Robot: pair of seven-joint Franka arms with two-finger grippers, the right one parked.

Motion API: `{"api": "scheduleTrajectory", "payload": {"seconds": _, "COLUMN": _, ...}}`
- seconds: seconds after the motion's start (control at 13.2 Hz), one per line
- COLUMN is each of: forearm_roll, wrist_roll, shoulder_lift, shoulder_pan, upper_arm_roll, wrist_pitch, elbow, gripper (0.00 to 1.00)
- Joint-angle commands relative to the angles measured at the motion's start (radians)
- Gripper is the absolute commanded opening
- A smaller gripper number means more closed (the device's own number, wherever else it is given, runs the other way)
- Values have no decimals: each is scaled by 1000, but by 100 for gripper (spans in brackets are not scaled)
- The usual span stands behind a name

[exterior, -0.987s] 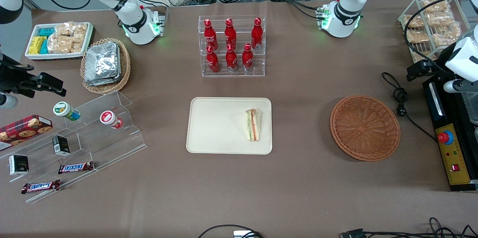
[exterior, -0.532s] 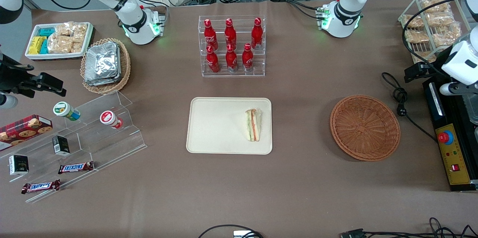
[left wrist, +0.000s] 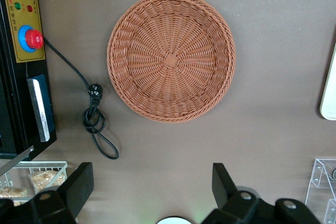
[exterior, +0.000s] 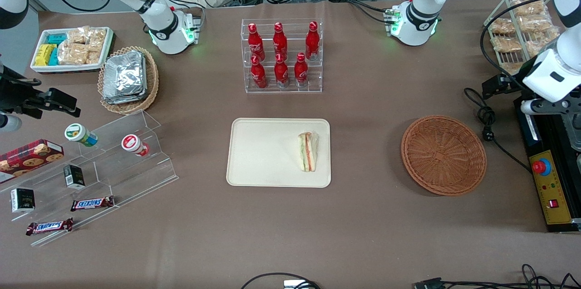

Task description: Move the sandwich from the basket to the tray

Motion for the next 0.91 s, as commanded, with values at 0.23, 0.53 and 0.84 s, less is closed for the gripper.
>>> {"api": "scheduleTrajectory", "payload": {"seconds": 0.23, "forearm_roll": -5, "wrist_roll": -11, "shoulder_lift": -11, "shoulder_pan": -3, "upper_arm_roll": 2, "wrist_pitch": 15, "elbow": -12, "gripper": 100}}
{"api": "scheduleTrajectory", "payload": {"seconds": 0.53, "forearm_roll": -5, "wrist_roll": -11, "shoulder_lift": 9, "shoulder_pan": 1, "upper_arm_roll": 3, "wrist_pitch": 1, "elbow": 32, "gripper": 100}}
{"api": "scheduleTrajectory", "payload": {"seconds": 0.84, "forearm_roll": -5, "wrist_roll": -9, "shoulder_lift": 35, "shoulder_pan": 3, "upper_arm_roll": 3, "wrist_pitch": -21, "elbow": 72, "gripper": 100}}
